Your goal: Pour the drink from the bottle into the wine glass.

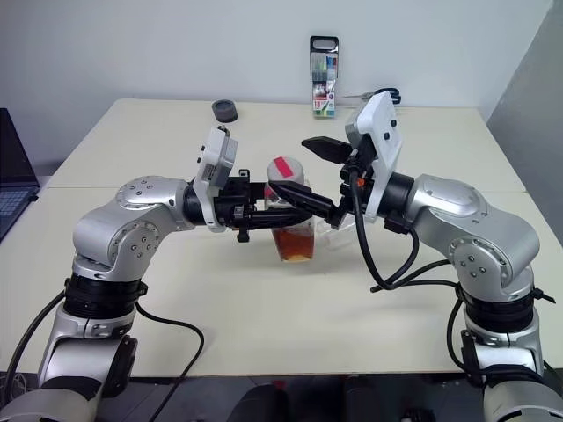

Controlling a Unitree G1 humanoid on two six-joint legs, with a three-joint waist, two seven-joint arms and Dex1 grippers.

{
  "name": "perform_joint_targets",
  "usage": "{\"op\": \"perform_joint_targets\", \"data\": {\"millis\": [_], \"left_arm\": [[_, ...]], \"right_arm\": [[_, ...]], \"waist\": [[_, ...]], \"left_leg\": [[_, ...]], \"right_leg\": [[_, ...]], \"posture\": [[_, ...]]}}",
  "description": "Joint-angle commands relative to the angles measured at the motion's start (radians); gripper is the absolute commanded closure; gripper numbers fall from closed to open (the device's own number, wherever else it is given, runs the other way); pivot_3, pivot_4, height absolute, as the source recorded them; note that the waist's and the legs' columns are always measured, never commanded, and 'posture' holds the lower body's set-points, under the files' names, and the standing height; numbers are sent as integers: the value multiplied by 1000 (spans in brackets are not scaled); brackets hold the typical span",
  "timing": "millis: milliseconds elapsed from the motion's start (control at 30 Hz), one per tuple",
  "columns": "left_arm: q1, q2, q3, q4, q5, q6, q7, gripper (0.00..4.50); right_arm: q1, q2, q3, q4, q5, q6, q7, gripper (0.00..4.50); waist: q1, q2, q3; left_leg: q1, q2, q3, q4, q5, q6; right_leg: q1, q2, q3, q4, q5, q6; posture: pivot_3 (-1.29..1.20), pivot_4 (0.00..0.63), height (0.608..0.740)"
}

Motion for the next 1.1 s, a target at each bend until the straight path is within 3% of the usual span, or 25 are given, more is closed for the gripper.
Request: {"op": "perform_joint_targets", "data": {"millis": [33, 733, 1100], "left_arm": [[-22, 7, 20, -12, -5, -25, -14, 2676], [-33, 0, 16, 20, 9, -48, -23, 2676], [-40, -10, 14, 14, 11, -44, -15, 2676]], "right_arm": [[14, -32, -49, -14, -4, -11, 9, 13], [37, -75, -109, -83, 164, 67, -13, 13], [-46, 69, 8, -23, 66, 8, -64, 13]], "waist": [[0, 0, 0], [0, 0, 0], [0, 0, 0]], "left_leg": [[0, 0, 0, 0, 0, 0], [0, 0, 0, 0, 0, 0], [0, 0, 0, 0, 0, 0]], "right_leg": [[0, 0, 0, 0, 0, 0], [0, 0, 0, 0, 0, 0], [0, 0, 0, 0, 0, 0]], "posture": [[0, 150, 740], [0, 150, 740], [0, 150, 740]]}}
